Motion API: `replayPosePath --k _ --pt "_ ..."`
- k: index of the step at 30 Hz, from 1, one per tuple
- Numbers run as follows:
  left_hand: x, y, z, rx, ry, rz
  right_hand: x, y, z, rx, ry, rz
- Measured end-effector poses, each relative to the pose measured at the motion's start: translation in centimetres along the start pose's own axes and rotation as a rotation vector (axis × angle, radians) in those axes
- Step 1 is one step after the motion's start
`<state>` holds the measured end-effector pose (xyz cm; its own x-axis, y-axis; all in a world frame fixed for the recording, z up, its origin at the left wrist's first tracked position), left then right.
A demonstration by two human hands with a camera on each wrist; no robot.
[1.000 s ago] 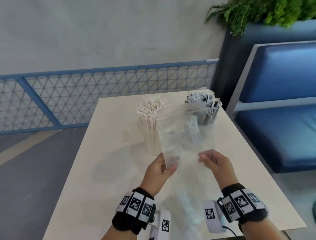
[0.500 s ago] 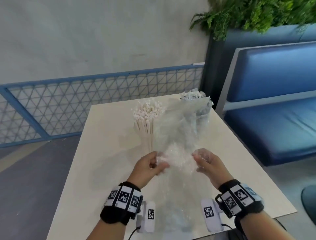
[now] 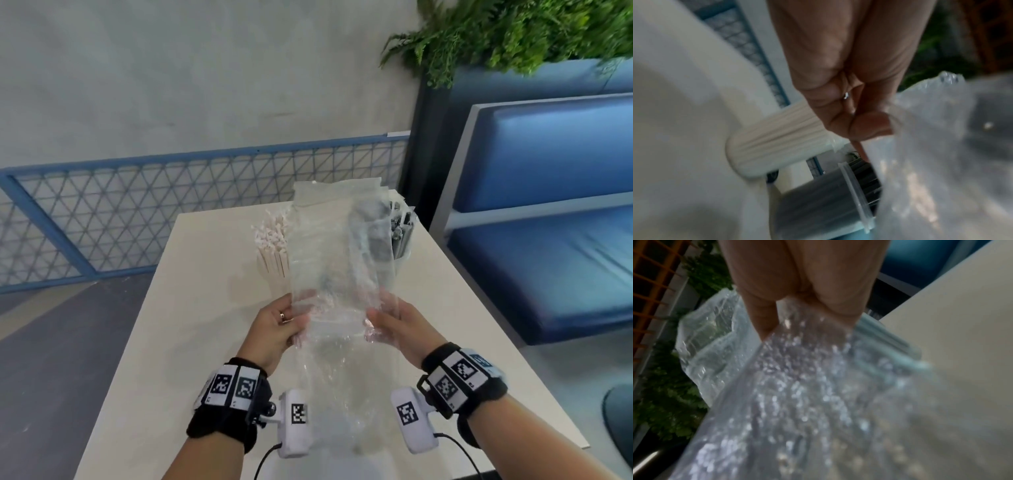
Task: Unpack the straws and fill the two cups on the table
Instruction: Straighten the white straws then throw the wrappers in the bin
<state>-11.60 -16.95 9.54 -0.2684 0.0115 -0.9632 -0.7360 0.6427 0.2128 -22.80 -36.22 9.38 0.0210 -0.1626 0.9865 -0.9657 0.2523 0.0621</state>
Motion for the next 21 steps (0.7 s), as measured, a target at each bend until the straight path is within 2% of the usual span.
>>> replayPosePath --k 4,9,11,15,17,18,21 --pt "0.4 -0.6 -0.6 0.020 0.200 0.061 -0.4 -0.1 0.6 0.005 0.009 -0.009" --pt "-0.5 -0.3 -1.6 -0.014 0.279 0.169 -0.5 0.2 1.4 -0.077 -0.074 -0.045" --pt "-1.0 0.3 -1.9 0.022 0.248 0.232 -0.1 0.9 1.9 -0.134 -0.076 -0.045" --pt "-0.7 1.4 -2.4 0.160 0.072 0.292 0.0 0.8 2.0 -0.153 0.049 0.053" --pt "-0.3 1.7 -2.5 0.179 -0.043 0.263 -0.3 0.5 1.8 -0.181 0.061 0.053" --pt "-0.1 1.8 -2.4 0.155 -0.120 0.205 -0.2 0.4 1.8 -0.214 0.010 0.029" --pt "0.0 1.7 -2.1 0.001 -0.359 -0.026 -0.2 0.8 1.5 -0.272 -0.135 -0.039"
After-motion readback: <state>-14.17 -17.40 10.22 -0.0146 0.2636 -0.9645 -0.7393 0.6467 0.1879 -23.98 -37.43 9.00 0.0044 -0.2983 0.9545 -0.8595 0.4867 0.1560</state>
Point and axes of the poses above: each hand's wrist, its own y-axis away from the middle knuckle, its own z-axis out of the back of the hand, x = y × z, the point moved 1 cm from there along -y, towards the middle knuckle, and after that the axes turned 5 degrees about z, right-handed, at the moved point
